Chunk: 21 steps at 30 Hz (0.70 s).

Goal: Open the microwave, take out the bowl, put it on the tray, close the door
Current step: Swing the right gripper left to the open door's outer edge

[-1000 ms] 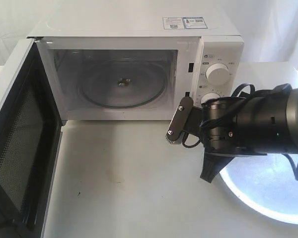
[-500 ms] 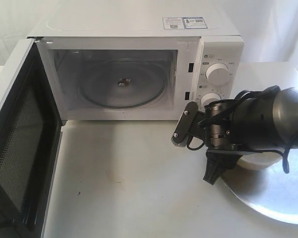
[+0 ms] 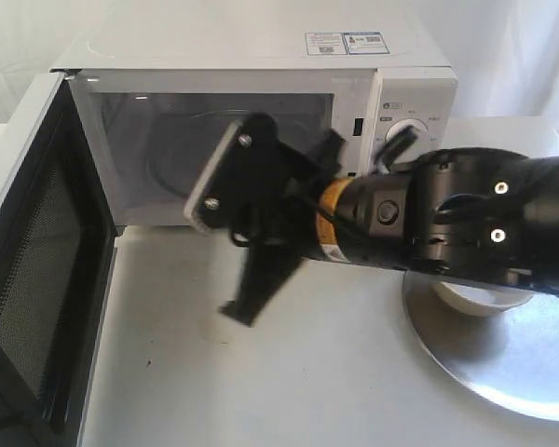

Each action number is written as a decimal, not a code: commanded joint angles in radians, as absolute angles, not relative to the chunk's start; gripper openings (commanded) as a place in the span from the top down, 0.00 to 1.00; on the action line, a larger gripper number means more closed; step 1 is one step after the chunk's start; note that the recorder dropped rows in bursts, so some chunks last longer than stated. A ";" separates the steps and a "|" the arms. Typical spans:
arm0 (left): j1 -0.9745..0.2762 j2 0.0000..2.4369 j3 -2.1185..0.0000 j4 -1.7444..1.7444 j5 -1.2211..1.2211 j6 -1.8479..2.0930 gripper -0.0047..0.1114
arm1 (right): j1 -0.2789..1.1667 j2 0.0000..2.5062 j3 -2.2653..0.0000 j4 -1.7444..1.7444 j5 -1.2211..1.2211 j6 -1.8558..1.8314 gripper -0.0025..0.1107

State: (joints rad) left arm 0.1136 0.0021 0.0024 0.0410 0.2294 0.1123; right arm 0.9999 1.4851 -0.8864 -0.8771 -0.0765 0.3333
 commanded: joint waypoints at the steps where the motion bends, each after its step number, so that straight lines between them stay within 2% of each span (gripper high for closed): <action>1: 0.108 0.000 0.000 0.033 0.232 0.109 0.96 | 1.046 1.479 -0.950 -0.820 -0.776 0.094 0.98; 3: 0.108 0.000 0.000 0.033 0.232 0.109 0.96 | 1.095 1.507 -1.012 -0.641 -0.810 0.009 0.98; 6: 0.108 0.000 0.000 0.033 0.232 0.109 0.96 | 1.169 1.572 -1.111 -0.498 -0.684 -0.147 0.98; 13: 0.108 0.000 0.000 0.033 0.232 0.109 0.96 | 1.298 1.792 -1.380 -0.500 -0.595 -0.352 0.98; 17: 0.108 0.000 0.000 0.033 0.232 0.109 0.96 | 1.320 1.910 -1.544 -0.500 -0.461 -0.558 0.98; 21: 0.108 0.000 0.000 0.033 0.232 0.109 0.96 | 1.325 1.977 -1.610 -0.500 -0.360 -0.771 0.98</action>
